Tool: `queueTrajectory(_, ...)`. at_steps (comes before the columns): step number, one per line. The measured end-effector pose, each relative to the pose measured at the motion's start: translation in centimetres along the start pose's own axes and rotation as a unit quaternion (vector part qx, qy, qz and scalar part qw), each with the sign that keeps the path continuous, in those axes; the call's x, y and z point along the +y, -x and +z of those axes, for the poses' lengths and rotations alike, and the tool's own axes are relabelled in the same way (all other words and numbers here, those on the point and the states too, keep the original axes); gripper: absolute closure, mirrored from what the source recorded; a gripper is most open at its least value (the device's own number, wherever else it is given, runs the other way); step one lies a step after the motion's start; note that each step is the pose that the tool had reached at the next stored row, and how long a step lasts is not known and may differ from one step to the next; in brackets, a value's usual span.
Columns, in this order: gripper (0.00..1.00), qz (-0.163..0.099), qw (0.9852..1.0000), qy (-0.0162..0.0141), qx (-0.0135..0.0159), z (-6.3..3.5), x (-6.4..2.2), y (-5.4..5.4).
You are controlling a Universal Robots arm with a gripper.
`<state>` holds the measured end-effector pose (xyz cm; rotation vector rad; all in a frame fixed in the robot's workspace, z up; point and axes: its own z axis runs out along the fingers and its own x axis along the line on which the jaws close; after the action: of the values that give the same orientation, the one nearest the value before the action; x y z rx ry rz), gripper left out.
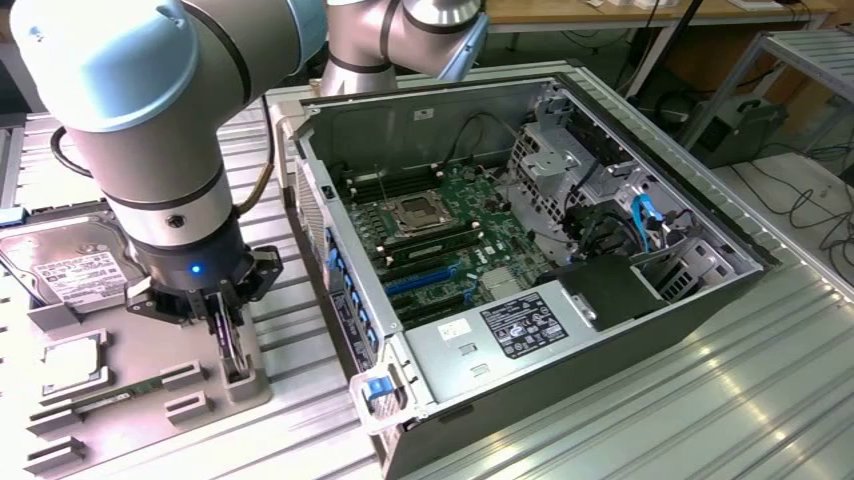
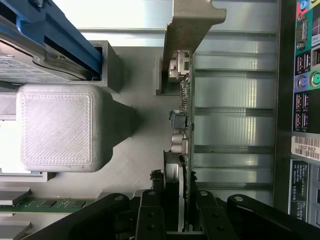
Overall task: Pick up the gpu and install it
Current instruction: 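Pick up the gpu and move the gpu toward the slot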
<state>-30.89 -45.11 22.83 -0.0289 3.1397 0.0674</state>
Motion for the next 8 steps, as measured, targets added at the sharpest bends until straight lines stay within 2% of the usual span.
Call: queueTrajectory(8,0.72,0.0,1.0,0.0,0.0,-0.22,0.01,0.0)
